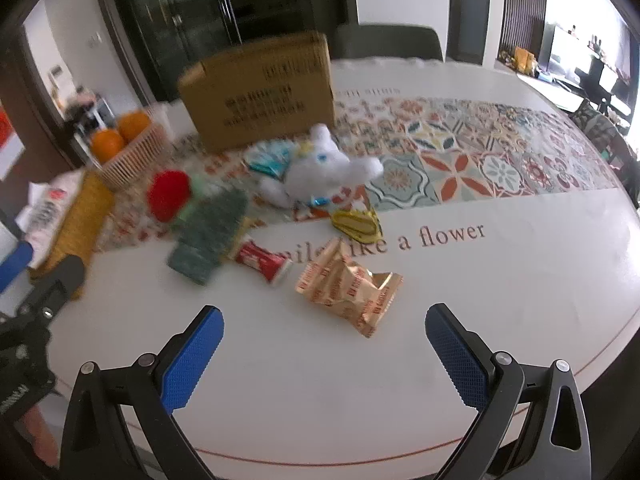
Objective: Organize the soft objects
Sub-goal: 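Grasp the green knit glove with the left tool while the right tool grasps the gold biscuit packet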
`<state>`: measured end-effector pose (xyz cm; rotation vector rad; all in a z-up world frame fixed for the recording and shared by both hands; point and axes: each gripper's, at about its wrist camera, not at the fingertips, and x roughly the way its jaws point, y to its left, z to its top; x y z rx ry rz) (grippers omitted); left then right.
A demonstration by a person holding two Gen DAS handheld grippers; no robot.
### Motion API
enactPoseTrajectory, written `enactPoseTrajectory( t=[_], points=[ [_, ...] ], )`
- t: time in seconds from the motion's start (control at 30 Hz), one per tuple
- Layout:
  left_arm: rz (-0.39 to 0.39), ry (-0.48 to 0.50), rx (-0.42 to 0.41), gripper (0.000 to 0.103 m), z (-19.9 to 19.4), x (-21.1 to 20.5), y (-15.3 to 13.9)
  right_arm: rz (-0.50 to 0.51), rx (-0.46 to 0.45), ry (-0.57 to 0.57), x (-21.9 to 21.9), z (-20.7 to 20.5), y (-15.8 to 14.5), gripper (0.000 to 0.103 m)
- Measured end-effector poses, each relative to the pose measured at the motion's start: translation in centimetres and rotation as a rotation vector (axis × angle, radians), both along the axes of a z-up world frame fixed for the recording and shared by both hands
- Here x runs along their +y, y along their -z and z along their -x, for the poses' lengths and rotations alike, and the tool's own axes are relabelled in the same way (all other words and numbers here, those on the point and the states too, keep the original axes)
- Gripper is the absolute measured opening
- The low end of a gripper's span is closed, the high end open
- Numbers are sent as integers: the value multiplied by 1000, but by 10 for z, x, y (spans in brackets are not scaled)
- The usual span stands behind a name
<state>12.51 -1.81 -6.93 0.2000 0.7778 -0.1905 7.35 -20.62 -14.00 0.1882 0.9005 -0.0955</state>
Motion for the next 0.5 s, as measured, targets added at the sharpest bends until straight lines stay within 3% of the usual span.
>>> enactPoseTrajectory(
  t=[0.27,0.5],
  points=[
    [-17,50,56,103,-40,-3,35,116,147,-32,10,-40,30,102],
    [-33,131,98,103,-65,-11,65,166,208,-70,16,-61,50,102]
  ],
)
